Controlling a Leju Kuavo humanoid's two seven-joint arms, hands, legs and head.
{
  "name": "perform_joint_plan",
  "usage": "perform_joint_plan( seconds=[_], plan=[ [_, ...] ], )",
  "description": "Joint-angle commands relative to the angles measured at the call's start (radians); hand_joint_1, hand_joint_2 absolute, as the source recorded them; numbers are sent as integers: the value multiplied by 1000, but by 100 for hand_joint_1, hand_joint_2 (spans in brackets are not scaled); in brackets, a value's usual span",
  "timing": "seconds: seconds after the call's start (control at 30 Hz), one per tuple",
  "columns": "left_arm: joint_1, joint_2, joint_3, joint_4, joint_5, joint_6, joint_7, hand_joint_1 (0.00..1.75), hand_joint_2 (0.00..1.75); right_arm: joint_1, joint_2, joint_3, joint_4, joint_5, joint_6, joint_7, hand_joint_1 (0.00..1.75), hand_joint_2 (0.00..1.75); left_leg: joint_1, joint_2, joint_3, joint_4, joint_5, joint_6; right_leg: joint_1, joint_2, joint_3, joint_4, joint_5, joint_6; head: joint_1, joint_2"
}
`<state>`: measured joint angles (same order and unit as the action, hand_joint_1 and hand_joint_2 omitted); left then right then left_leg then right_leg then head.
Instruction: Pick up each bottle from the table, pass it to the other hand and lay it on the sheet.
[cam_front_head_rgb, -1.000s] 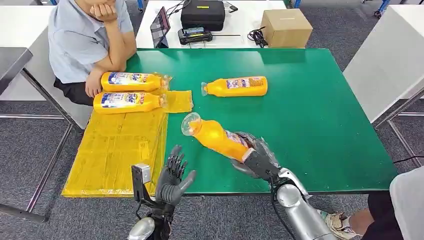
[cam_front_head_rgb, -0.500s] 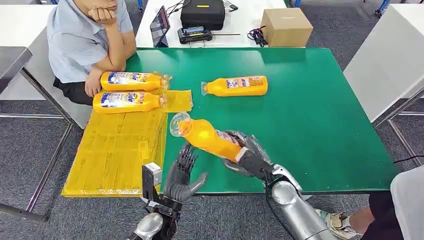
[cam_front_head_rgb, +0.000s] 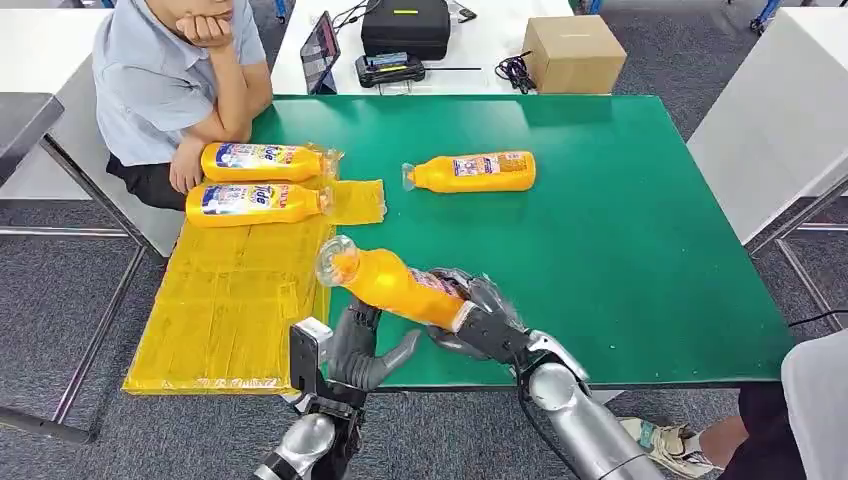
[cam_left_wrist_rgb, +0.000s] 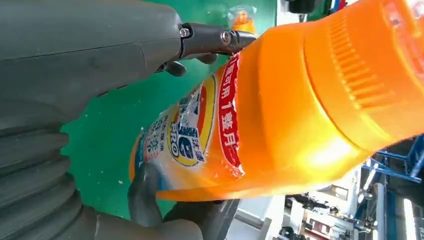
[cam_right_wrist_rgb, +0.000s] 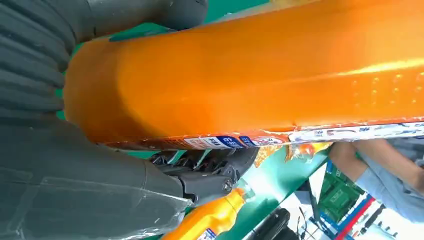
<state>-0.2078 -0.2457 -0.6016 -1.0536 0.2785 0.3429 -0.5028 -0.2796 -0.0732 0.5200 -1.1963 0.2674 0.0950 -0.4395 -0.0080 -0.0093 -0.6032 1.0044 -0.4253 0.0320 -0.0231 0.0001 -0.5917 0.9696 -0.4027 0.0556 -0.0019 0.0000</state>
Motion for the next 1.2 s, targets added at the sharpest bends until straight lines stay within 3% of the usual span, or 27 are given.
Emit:
perform_joint_plan(
  seconds=[0.03, 0.5, 0.53, 0.57, 0.6, 0.63, 1.2],
  plan=[
    [-75, -18, 21, 135, 62, -27, 33, 0, 175, -65, 11, 88, 44, 8, -1, 1, 154, 175, 2, 3, 3, 1, -2, -2, 2, 2, 3, 0, -1, -3, 0, 0],
    [-82, -18, 20, 125, 86, -48, 30, 0, 175, -73, 9, 101, 51, 13, -7, 5, 145, 175, 0, 1, 1, 0, 0, -1, 1, 1, 1, 0, 0, -2, 0, 0],
    [-82, -17, 20, 123, 88, -48, 30, 10, 175, -72, 8, 103, 54, 12, -6, 5, 141, 175, 2, 2, 3, 1, -2, -2, 2, 1, 3, 0, -1, -3, 0, 0],
    [-81, -18, 22, 122, 90, -45, 29, 91, 175, -72, 8, 103, 56, 12, -6, 5, 141, 175, 2, 2, 3, 1, -2, -2, 2, 1, 3, 0, -1, -3, 0, 0],
    [-81, -18, 24, 121, 93, -41, 27, 157, 175, -70, 8, 101, 56, 11, -9, 5, 138, 175, 1, 2, 2, 0, -1, -2, 1, 1, 2, 0, -1, -2, 0, 0],
    [-81, -18, 25, 119, 92, -34, 23, 175, 175, -67, 6, 97, 56, 9, -11, 6, 138, 175, 2, 2, 4, 1, -2, -2, 2, 1, 3, 0, -1, -3, 0, 0],
    [-62, -6, 30, 79, 67, 29, -11, 175, 175, -52, 16, 86, 77, 3, -19, 7, 117, 175, 1, 1, 2, 0, -1, -2, 1, 1, 2, 0, -1, -2, 0, 0]
  ],
)
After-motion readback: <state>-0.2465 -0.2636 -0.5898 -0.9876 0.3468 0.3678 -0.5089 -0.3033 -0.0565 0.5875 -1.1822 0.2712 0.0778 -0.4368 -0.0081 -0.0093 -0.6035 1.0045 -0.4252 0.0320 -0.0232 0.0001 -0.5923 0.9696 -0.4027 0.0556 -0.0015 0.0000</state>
